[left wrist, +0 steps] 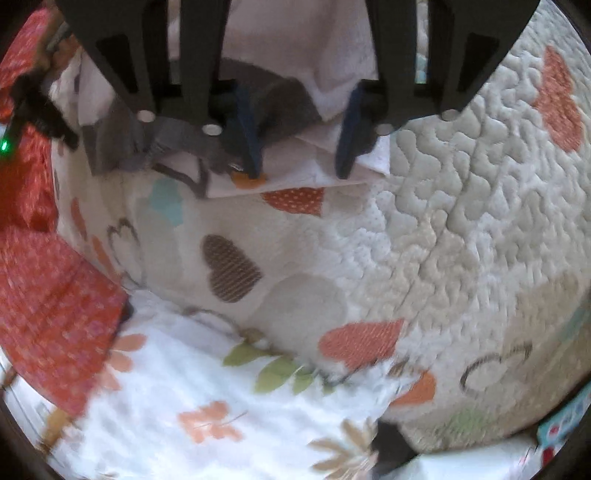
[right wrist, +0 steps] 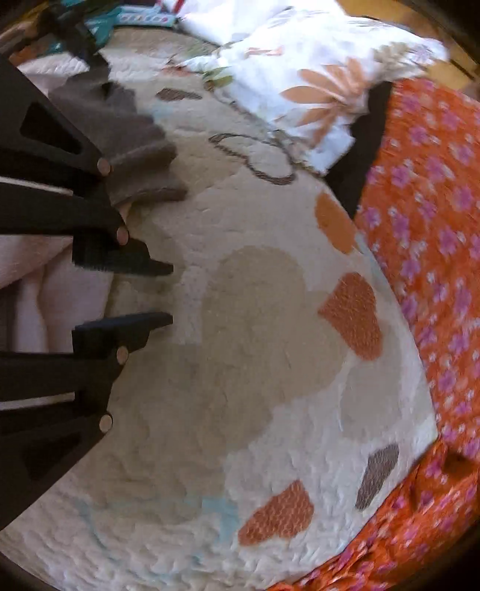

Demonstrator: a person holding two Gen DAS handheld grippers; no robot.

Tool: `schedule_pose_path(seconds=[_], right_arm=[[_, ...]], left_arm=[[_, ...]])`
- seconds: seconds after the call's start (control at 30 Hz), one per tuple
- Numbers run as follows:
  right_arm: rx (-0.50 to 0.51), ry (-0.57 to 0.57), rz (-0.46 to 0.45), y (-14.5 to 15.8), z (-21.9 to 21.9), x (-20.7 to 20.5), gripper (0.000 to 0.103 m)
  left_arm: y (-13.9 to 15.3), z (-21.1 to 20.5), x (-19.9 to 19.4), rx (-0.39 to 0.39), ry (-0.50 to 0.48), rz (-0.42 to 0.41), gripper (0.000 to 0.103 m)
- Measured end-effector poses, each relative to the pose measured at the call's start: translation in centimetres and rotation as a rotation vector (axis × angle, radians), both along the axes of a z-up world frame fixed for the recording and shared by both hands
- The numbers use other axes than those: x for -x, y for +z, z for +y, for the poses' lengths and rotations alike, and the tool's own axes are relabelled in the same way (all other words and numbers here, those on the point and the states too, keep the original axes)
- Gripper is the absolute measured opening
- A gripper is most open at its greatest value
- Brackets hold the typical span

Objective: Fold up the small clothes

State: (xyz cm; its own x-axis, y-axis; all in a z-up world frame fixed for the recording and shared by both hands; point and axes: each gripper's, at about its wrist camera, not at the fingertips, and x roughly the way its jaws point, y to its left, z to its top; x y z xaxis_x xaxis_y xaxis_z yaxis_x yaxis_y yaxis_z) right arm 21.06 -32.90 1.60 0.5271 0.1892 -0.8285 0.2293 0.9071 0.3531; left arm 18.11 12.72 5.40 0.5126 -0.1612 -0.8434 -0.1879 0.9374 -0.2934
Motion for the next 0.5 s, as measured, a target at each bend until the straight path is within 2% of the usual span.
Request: schedule_pose_path(seconds=[0.03,0.1,0.23,0.37,0.5], right_arm=[[0.007,0.007,-0.021,0.8,0.0,0.3,0.04],[0.011,0.039,-0.06,2.4,0.3,1.3,0.046],[-0.015,0.146,-0.076,4.0,1.1,4.7,0.046],[-0.02,0.201,-0.036,3.3,1.2,9.1,0.046],[0.047,0.217,-0.004,1.8,1.1,12.3,0.046]], left_arm=[[0.6,-0.1,0.6,-0.02,-0.01,-0.022,0.053],[1.5,0.2,2.0,-0.047,-0.022,-0.048,0.061],[1.5,2.3,5.2,-0.032,-0.036,-0.037,0.063],[0.0,4.2,8.8,0.034,-0.056,0.016,0.067],[-1.6,4.6,11.8,0.053,-0.1,0.061,0.073]])
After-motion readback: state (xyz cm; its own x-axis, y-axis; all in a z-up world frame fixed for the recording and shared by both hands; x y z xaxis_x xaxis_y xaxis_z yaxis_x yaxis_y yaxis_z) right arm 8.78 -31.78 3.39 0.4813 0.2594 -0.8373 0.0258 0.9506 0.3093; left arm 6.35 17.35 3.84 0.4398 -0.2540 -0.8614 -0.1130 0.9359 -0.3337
